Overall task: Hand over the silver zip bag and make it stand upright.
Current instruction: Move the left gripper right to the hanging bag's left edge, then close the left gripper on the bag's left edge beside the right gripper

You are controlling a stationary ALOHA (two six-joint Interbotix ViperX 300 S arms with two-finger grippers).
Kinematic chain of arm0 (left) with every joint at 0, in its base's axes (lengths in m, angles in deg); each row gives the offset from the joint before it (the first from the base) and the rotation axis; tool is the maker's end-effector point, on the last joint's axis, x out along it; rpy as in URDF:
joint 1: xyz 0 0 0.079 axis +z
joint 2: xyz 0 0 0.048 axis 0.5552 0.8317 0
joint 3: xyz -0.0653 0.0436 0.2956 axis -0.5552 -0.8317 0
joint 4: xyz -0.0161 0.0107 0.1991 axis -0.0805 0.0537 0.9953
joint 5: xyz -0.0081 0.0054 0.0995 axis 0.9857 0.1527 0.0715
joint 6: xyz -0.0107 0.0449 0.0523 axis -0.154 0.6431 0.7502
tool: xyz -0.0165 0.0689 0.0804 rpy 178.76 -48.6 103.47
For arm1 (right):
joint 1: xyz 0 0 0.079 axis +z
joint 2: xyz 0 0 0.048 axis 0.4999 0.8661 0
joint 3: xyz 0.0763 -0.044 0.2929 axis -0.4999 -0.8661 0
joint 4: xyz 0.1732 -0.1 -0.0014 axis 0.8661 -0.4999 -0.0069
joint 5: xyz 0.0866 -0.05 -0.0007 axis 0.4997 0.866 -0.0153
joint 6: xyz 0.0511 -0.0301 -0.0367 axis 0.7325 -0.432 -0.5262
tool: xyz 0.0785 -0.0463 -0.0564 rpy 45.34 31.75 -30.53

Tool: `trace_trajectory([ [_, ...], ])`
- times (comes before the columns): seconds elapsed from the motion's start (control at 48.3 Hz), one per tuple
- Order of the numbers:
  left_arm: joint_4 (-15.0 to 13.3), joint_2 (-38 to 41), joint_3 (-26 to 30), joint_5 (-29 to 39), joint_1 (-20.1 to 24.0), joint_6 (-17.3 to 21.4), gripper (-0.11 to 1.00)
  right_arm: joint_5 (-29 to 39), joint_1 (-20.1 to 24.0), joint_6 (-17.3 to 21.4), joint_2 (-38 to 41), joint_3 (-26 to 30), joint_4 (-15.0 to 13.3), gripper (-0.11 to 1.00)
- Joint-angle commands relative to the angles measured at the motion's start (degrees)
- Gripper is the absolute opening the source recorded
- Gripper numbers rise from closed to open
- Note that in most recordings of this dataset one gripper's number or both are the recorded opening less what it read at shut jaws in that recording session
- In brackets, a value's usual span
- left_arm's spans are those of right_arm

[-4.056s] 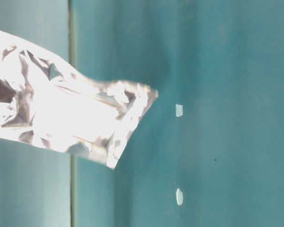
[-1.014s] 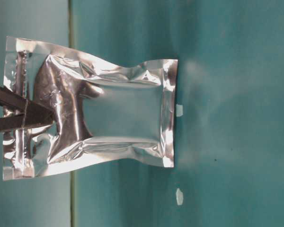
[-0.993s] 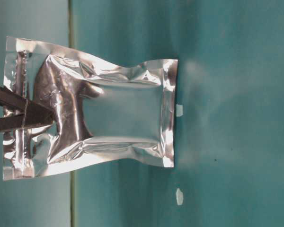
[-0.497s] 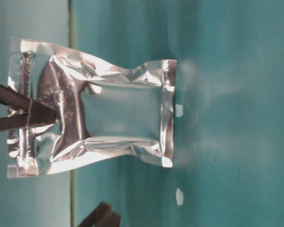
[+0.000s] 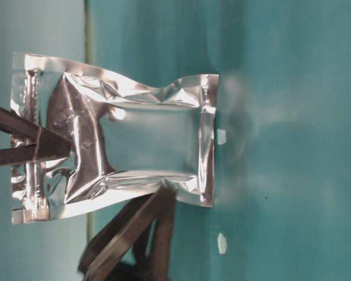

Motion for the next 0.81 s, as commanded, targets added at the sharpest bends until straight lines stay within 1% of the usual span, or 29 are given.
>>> trace_trajectory([
  [0.0, 0.2, 1.7, 2.2, -0.5, 0.0, 0.1, 0.91, -0.3, 0.4, 0.0, -0.7, 0.1, 0.1, 0.01],
  [0.166, 0.1, 4.3, 4.3, -0.6, 1.4, 0.1, 0.91, -0.3, 0.4, -0.1, -0.9, -0.4, 0.1, 0.01],
  [0.352, 0.1, 5.0, 4.6, -0.6, 2.7, 0.4, 0.91, -0.3, 0.5, -0.1, -1.0, -0.6, 0.1, 0.01],
  [0.497, 0.2, 4.7, 3.3, -0.5, 2.8, 0.4, 0.91, -0.3, 0.9, -0.3, -1.0, -0.6, 0.2, 0.01],
  [0.683, 0.1, 2.9, 0.3, -0.5, 3.3, 0.4, 0.91, -0.5, 1.4, -0.4, -1.1, -0.9, 0.1, 0.01],
  [0.786, 0.1, 2.5, 0.3, -0.7, 3.9, 0.6, 0.91, -1.6, 1.4, -0.3, -1.1, -1.1, 0.2, 0.01],
])
